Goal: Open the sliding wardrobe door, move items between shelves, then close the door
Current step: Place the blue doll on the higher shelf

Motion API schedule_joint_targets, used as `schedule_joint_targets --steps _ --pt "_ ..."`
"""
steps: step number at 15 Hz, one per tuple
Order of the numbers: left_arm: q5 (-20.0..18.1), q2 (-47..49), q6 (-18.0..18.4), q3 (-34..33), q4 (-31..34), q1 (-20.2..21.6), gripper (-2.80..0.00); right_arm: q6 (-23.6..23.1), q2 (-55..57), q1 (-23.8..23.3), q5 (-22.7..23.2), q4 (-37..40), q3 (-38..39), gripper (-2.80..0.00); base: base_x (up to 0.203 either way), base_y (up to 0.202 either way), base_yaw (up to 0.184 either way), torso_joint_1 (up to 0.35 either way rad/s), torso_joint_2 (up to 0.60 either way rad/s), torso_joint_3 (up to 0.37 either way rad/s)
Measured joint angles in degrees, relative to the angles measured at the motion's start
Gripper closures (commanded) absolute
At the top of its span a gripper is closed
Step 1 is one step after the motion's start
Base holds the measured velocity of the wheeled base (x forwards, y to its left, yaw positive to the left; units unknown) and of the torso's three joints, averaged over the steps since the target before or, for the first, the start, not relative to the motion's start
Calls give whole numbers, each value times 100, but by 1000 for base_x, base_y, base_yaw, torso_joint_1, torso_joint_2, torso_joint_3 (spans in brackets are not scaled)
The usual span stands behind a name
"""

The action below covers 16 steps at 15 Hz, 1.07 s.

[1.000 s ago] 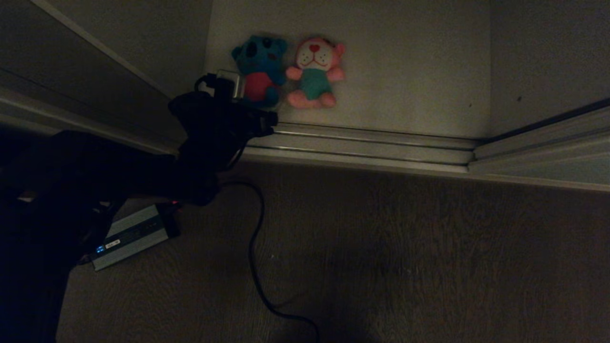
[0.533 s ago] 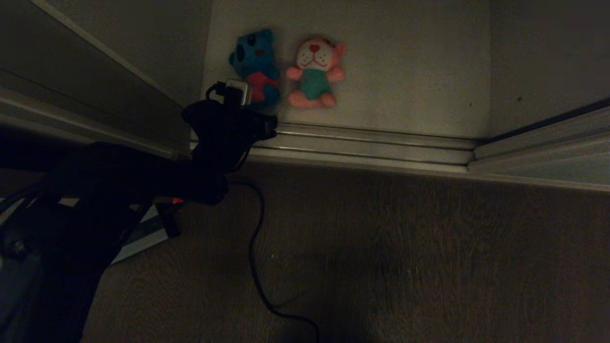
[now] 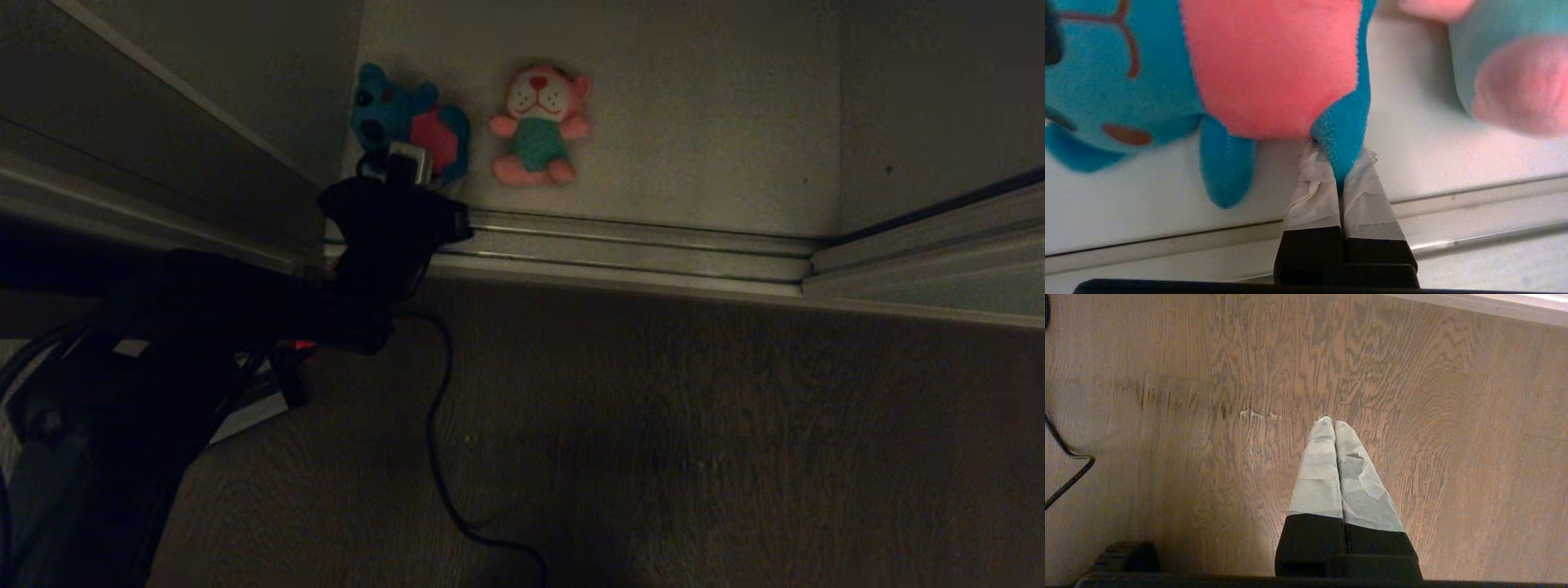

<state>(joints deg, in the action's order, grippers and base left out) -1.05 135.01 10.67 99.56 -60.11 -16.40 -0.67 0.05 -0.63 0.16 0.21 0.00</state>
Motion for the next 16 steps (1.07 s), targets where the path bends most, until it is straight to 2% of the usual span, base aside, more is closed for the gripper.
schedule_joint_targets --steps 2,7,8,11,16 --pt "24 -63 -114 13 30 -2 0 -1 2 1 0 1 0 0 0 0 0 0 0 0" --pt "132 -389 -140 -54 163 -6 0 -1 0 1 5 -2 0 0 0 0 0 0 0 0" --pt "123 -590 -140 -132 322 -7 0 1 0 1 3 0 0 0 0 0 0 0 0 0" --pt "100 -1223 -312 -436 1361 -13 0 -1 0 0 6 -2 0 0 0 0 0 0 0 0" --pt "113 -1942 -718 -731 2240 -52 0 -1 0 3 0 -1 0 0 0 0 0 0 0 0"
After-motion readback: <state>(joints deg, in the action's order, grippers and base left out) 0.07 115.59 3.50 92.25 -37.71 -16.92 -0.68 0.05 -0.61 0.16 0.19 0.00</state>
